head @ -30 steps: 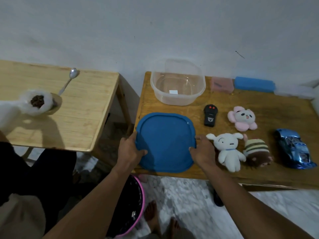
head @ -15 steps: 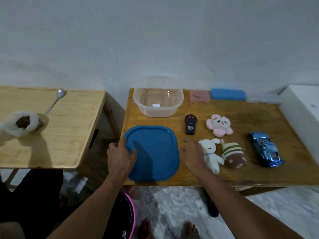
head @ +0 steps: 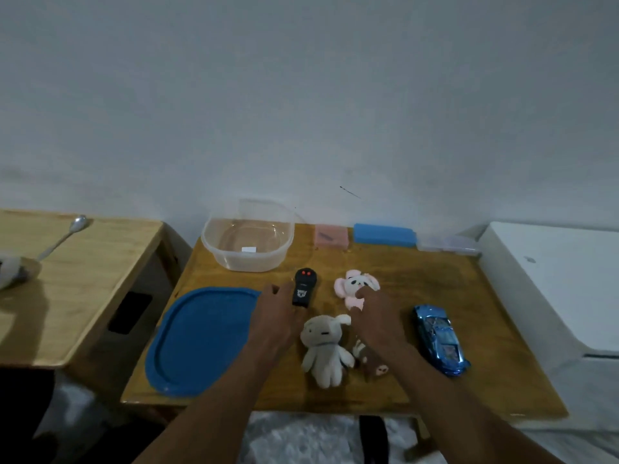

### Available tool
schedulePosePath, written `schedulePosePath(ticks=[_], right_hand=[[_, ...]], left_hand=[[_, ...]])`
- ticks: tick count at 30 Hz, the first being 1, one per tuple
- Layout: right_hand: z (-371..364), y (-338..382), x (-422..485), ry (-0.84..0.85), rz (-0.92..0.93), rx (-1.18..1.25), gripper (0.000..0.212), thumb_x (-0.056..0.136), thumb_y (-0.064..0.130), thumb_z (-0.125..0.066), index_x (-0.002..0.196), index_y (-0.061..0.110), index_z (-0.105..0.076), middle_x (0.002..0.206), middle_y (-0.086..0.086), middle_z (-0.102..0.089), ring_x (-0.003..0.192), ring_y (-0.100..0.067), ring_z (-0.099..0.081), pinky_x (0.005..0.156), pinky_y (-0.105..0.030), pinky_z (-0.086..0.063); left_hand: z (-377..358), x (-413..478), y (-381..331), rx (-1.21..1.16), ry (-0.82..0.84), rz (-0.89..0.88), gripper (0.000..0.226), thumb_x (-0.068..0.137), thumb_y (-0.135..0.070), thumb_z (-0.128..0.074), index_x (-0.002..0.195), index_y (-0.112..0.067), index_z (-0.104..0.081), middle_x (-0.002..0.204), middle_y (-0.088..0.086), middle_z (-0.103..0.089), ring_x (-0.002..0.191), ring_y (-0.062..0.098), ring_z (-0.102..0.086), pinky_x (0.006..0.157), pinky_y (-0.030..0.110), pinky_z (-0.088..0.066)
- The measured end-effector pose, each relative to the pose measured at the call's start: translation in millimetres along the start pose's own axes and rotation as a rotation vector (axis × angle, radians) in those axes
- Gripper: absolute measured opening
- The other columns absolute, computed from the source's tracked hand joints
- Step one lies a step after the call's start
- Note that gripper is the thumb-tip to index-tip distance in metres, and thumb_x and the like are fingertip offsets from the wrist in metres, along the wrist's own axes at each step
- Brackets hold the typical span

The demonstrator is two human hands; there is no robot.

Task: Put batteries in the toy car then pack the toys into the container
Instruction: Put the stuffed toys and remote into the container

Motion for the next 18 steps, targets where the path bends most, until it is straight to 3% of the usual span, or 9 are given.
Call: schedulePosePath(ticks=[4, 10, 15, 18], right_hand=[[5.4, -31.1, -10.7, 0.056, 0.004, -0.095, 0.028, 0.085, 0.025, -0.052, 0.112, 0.02, -0.058, 0.12, -0.012, -0.054, 0.106, -0.027, -0.051, 0.085, -0.039, -0.049], [8.1, -48.4, -29.6, 0.234, 0.045, -0.138, 0.037, 0.09, 0.032, -0.057, 0.125, 0.019, -0.051, 0.131, -0.009, -0.05, 0.121, -0.026, -0.046, 0.103, -0.037, -0.039], [12.4, -56.4, -31.5, 0.266, 0.039, -0.032, 0.039, 0.095, 0.035, -0.051, 0.131, 0.021, -0.048, 0.131, -0.008, -0.052, 0.122, -0.025, -0.046, 0.1, -0.035, -0.039], [9.1, -63.4, -30.7, 0.311, 0.02, 0.004, 0.043, 0.092, 0.038, -0.053, 0.133, 0.027, -0.048, 0.133, -0.004, -0.053, 0.124, -0.024, -0.043, 0.1, -0.036, -0.039]], left_hand=[[-39.6, -10.9, -23.6, 0.056, 0.032, -0.001, 0.056, 0.089, -0.033, -0.061, 0.14, -0.022, -0.043, 0.136, 0.011, -0.044, 0.115, 0.028, -0.051, 0.092, 0.037, -0.047], [-76.2, -25.6, -38.2, 0.218, 0.179, 0.07, 0.068, 0.088, -0.046, -0.063, 0.146, -0.027, -0.033, 0.152, 0.013, -0.027, 0.137, 0.036, -0.03, 0.108, 0.044, -0.036], [-77.0, -27.6, -35.8, 0.299, 0.209, 0.082, 0.07, 0.089, -0.022, -0.064, 0.149, -0.024, -0.029, 0.154, 0.01, -0.025, 0.14, 0.032, -0.028, 0.115, 0.042, -0.029], [-77.8, -27.9, -37.4, 0.33, 0.216, 0.062, 0.072, 0.087, -0.018, -0.064, 0.15, -0.023, -0.028, 0.155, 0.01, -0.024, 0.141, 0.031, -0.027, 0.118, 0.041, -0.022]])
Point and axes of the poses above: each hand's wrist, its own x-axis towards the middle knuckle, its own z-axis out of the back of the hand, y = z × x, the point moved 2 cm from there along x, towards the middle knuckle
